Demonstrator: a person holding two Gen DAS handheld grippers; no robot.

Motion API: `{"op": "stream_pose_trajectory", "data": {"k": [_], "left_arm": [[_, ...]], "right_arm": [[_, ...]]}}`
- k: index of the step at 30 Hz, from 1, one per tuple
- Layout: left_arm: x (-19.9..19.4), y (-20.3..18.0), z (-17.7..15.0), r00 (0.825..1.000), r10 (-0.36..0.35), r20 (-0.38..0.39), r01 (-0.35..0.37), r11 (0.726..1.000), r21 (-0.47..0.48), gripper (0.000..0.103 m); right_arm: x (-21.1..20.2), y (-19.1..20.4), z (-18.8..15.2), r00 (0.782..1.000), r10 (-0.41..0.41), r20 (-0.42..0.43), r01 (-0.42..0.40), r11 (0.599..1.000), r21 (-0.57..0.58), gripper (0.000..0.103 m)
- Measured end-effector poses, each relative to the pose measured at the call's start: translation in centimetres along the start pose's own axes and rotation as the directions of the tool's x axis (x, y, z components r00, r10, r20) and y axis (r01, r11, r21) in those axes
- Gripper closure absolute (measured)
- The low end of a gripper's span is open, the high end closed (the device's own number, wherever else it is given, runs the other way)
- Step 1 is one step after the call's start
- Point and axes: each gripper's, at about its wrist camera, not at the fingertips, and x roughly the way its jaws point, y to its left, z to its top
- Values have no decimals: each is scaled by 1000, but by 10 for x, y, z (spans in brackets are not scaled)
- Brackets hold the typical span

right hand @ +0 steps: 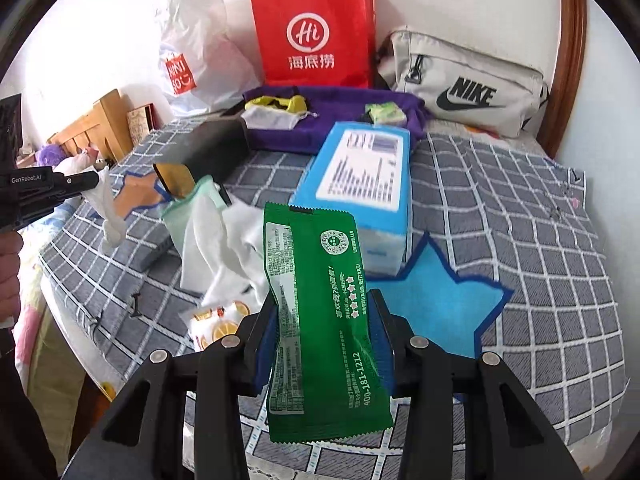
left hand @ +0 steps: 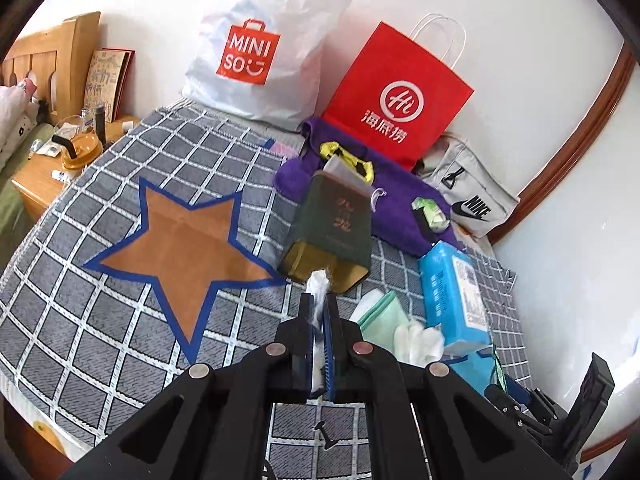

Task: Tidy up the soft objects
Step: 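Carry the white tissue with the left tool while the right tool carries the green packet to the towel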

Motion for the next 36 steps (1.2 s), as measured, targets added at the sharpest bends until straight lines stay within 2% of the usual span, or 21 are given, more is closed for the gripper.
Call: {"op": "stream_pose_trajectory", "data": {"k": [7, 19, 36], "left_arm": [[-7, -11, 21, 1000, -8, 22, 7, 1000, 29, 98], [-3, -28, 64, 999, -2, 54, -1, 998, 58, 98], [37, -60, 114, 998, -27, 58, 20, 993, 115, 98]], "right_arm": [[-9, -2, 25, 999, 7, 33, -7, 1000, 1, 61], [-1, -4, 77, 997, 11, 73, -9, 1000, -17, 61], [22, -26, 137, 993, -1, 122, 6, 999, -39, 61]]}}
